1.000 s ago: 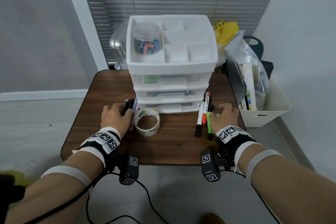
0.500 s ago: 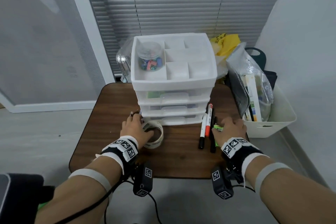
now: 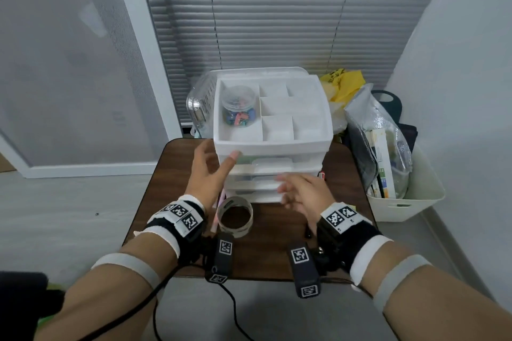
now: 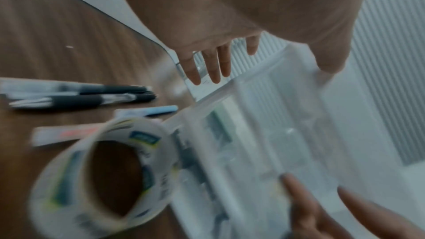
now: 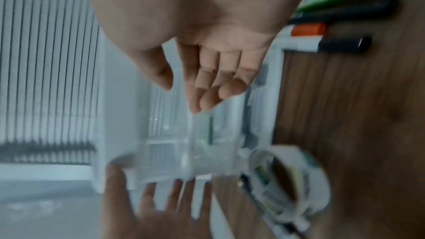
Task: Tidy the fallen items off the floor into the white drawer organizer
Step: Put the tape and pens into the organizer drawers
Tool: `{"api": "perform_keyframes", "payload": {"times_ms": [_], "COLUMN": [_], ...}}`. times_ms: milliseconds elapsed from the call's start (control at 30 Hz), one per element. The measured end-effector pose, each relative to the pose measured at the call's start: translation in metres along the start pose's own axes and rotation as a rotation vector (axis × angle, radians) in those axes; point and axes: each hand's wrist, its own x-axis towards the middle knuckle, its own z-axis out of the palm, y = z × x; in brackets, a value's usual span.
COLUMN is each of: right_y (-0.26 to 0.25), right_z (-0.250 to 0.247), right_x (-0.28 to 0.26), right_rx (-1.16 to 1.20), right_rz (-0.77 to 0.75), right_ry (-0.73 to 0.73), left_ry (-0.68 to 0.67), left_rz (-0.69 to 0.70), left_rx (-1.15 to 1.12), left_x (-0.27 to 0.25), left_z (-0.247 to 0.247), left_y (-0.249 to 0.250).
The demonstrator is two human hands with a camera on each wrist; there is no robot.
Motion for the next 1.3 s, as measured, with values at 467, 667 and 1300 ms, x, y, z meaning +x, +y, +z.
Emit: {"api": "perform_keyframes", "payload": {"times_ms": [467,667,1300], "right_y": [-0.004,0.002,0.063], "right_z": [0.041,0.033,-0.101], "right_x": [-0.048,-0.062,-0.001], "right_rx": [0.365,0.272,-0.961], "right_rz": [0.190,0.214,0.110], "right_ry": [-0.038,-0.104,0.309], "left_ry": [-0.098,-0.029,-0.161], "left_rz": [-0.013,-0.134,-0.301], "left_rx": [0.201,0.157,0.811], "left_x": [0.022,-0.004,-0.028], "left_z": [-0.029,-0.033,-0.018], "left_y": [0.041,0.019,-0.059]}}
